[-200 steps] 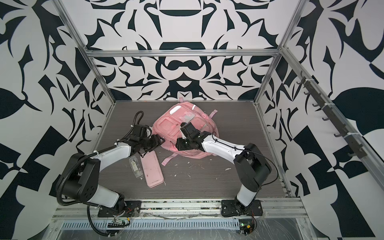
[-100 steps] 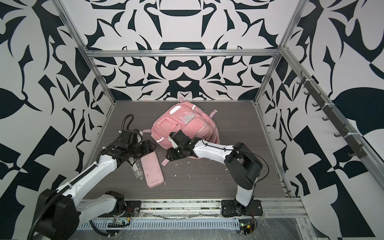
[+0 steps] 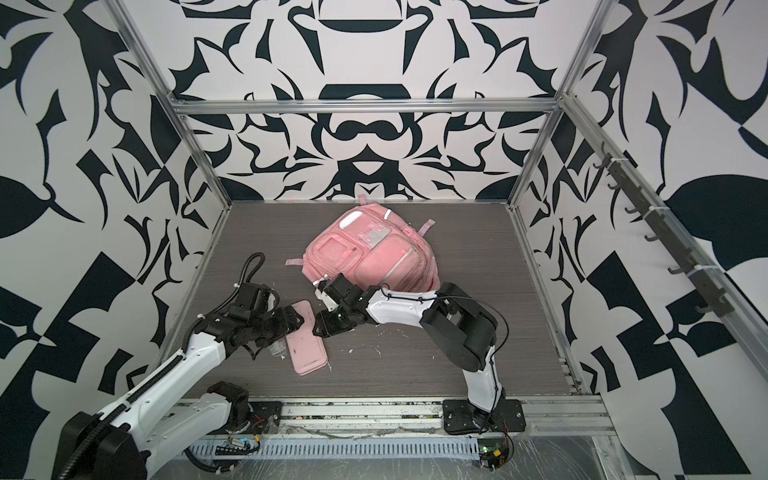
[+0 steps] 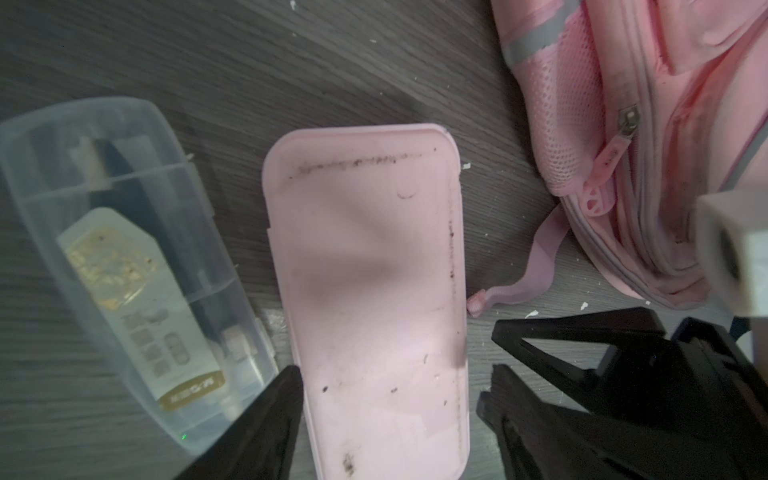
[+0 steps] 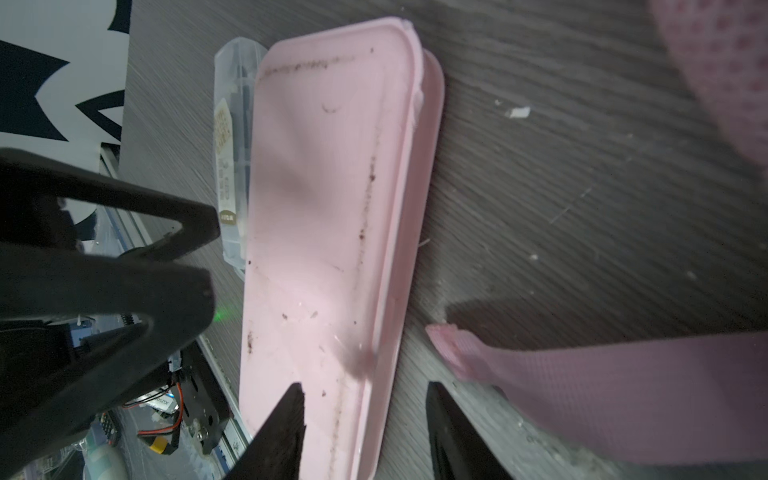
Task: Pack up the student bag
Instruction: 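Release the backpack and lower both grippers onto the pink pencil case, then grasp the pink pencil case with both grippers at its ends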
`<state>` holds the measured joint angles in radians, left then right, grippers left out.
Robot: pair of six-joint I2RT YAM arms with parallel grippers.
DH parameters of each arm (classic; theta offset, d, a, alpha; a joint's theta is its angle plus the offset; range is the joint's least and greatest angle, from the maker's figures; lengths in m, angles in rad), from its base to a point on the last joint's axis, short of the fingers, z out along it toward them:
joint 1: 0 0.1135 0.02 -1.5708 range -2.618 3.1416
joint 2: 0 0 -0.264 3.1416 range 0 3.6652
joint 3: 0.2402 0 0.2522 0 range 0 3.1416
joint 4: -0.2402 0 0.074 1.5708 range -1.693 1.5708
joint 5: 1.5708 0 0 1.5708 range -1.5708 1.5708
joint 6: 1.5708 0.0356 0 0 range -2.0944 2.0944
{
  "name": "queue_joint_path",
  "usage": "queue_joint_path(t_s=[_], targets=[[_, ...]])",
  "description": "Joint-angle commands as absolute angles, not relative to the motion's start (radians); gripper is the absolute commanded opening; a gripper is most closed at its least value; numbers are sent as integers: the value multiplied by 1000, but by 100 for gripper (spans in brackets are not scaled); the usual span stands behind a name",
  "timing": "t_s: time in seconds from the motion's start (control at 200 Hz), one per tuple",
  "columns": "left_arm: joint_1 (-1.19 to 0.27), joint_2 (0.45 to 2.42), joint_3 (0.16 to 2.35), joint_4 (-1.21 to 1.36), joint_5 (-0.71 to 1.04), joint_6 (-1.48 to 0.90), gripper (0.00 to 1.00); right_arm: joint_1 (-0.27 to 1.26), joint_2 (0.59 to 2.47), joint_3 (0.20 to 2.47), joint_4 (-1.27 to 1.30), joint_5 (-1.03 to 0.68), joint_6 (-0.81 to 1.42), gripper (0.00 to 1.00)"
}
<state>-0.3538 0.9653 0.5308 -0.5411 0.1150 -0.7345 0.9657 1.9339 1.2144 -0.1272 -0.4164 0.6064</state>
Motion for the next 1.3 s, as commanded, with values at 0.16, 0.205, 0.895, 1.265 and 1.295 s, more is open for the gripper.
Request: queue_joint_path(t_s=[0.16,0.205,0.895,1.265,1.295], targets=[[-354,998,511,-554,114,-744,74,971,1934,1250,-97,-438,624,52],[-354,1000,508,-550,114,-744,74,971,1936,1252,-97,-438,624,52],[-354,1109,480,-417,174,-762,73,972,1966,1249,-64,-450,650,53],[-354,1156,471,-354,213,-766,70,972,1967,1227,-29,-456,676,51],[-354,1156,469,-353,215,-767,70,971,1967,1226,-27,-458,679,51]])
